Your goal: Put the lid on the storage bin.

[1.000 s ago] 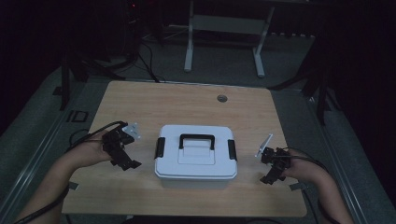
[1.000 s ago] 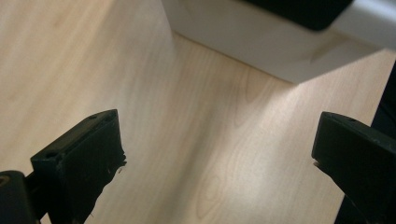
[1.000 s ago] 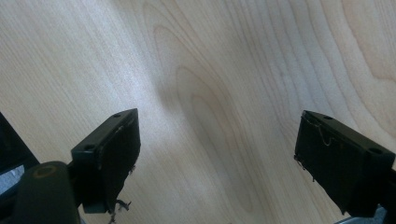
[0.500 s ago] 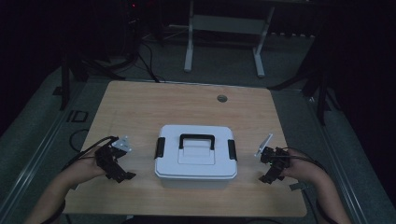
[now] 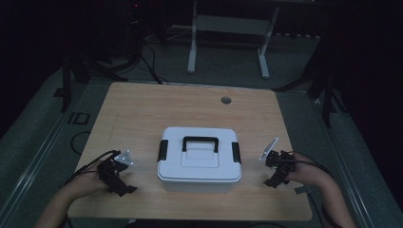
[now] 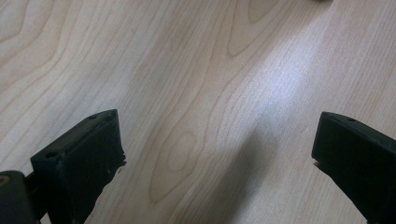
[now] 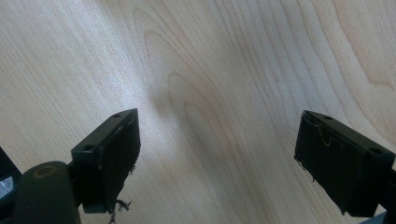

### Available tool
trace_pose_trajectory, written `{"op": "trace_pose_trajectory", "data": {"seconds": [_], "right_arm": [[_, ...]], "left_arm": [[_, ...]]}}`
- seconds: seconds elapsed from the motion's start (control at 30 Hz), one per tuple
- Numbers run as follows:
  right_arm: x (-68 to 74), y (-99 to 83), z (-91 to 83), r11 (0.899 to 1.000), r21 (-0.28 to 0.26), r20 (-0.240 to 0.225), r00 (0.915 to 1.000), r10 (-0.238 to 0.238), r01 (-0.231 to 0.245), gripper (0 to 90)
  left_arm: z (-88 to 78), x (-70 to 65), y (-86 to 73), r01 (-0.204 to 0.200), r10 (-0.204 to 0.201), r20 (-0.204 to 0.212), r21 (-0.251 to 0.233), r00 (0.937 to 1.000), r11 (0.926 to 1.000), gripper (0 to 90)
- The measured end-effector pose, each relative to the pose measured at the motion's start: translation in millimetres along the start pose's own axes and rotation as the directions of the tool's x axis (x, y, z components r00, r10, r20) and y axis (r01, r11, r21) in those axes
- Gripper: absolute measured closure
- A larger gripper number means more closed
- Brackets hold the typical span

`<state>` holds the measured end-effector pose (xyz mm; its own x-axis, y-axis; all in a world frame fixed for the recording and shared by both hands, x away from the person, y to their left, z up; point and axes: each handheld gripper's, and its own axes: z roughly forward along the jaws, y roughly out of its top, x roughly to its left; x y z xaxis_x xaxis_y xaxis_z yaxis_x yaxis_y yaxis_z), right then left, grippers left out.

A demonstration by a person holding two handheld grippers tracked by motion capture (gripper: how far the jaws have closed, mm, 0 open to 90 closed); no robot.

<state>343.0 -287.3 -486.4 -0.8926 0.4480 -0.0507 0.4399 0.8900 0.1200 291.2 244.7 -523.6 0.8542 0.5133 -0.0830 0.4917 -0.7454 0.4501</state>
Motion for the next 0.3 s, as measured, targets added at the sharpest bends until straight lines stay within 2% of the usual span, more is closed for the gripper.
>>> {"op": "trace_pose_trajectory", "data": {"seconds": [0.17,0.3], "right_arm": [[-0.7,-1.9,0.5,1.000,-0.002,0.001,1.0000,-0.002,0.002,13.9],[-0.8,-2.3,0.2,1.000,0.005,0.003,1.0000,0.000,0.000,13.9]], "left_arm": [[4.6,-1.7,-6.7,0.024,-0.024,0.003,0.013,0.9997,0.9996,1.6],[5.4,-3.2,-12.6,0.031,-0.031,-0.020,-0.010,0.9993,0.9995,1.5]]}}
